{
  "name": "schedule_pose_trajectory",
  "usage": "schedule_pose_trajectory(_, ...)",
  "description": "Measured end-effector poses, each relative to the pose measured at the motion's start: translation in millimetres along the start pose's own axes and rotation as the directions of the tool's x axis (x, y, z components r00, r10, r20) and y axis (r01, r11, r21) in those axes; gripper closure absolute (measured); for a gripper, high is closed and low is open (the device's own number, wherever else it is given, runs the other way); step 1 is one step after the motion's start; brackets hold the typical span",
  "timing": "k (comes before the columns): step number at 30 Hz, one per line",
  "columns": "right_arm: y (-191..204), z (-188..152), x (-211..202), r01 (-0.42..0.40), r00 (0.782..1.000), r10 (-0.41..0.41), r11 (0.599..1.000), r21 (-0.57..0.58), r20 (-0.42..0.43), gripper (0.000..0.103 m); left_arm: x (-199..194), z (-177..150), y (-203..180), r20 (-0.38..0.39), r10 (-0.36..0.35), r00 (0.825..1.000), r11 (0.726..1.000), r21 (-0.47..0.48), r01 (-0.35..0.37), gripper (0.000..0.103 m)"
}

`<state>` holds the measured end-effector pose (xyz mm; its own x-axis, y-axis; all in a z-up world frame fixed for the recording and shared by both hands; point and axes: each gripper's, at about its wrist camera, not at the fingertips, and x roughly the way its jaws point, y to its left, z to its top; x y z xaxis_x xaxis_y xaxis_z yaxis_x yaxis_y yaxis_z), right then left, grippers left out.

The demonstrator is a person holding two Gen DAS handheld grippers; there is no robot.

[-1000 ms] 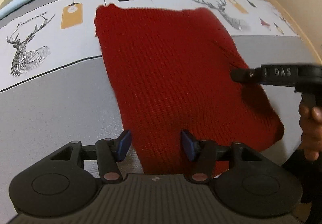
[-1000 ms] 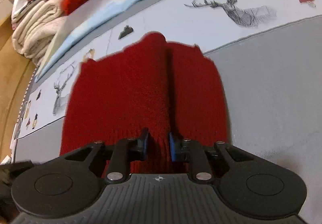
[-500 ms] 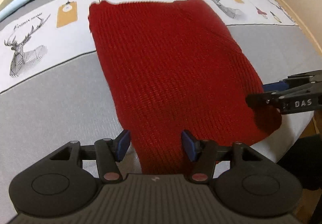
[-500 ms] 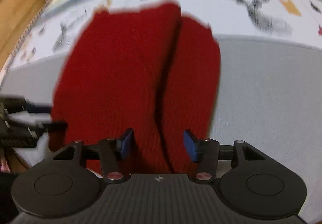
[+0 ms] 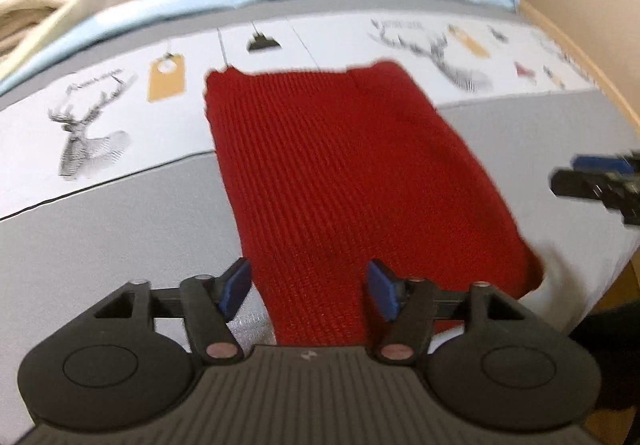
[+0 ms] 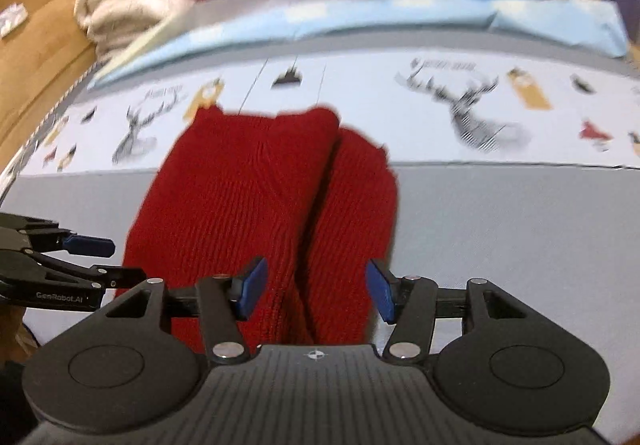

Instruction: Fold small clothes

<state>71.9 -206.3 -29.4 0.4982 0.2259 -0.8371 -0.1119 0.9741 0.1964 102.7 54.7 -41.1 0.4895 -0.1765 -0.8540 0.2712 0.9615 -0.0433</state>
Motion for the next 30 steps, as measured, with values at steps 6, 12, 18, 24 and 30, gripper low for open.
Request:
schedule_pose_trajectory(6, 10.6, -23.3, -61.2, 0.05, 0.989, -0.052, 0.999, 0.016, 0.14, 0.024, -67.1, -20.9, -20.9, 0.152, 0.078, 0.985, 0.996, -0.046, -0.071, 0.017)
schedule_pose_trajectory(12, 21.1, -75.2, -109.6, 0.145, 0.959, -0.152, 0.988, 0.045, 0.24, 0.005, -133.9, -83.6, -52.9, 0.321, 0.164, 0.933, 0.985, -0.112, -0.134, 0.002)
schedule_pose_trajectory(18, 29.0, -115.0, -125.2, 0.12, 0.965, -0.134, 0.99, 0.075, 0.226, 0.005, -134.3, -136.5, -77.9, 0.292, 0.178, 0.94, 0.981, -0.132, -0.145, 0.001)
schedule_pose_trajectory(24, 47.5, -117.8, -110.4, 0.145, 0.967, -0.134, 0.989, -0.035, 0.216, 0.004, -114.9, -135.7, -82.3, 0.271, 0.205, 0.94, 0.974, -0.155, -0.167, 0.001)
schedule_pose_trajectory(30, 55.4, -113.4, -91.7, 0.148, 0.974, -0.141, 0.989, -0.022, 0.179, 0.004, -106.2, -131.6, -73.0, 0.241, 0.192, 0.951, 0.967, -0.21, -0.142, 0.001)
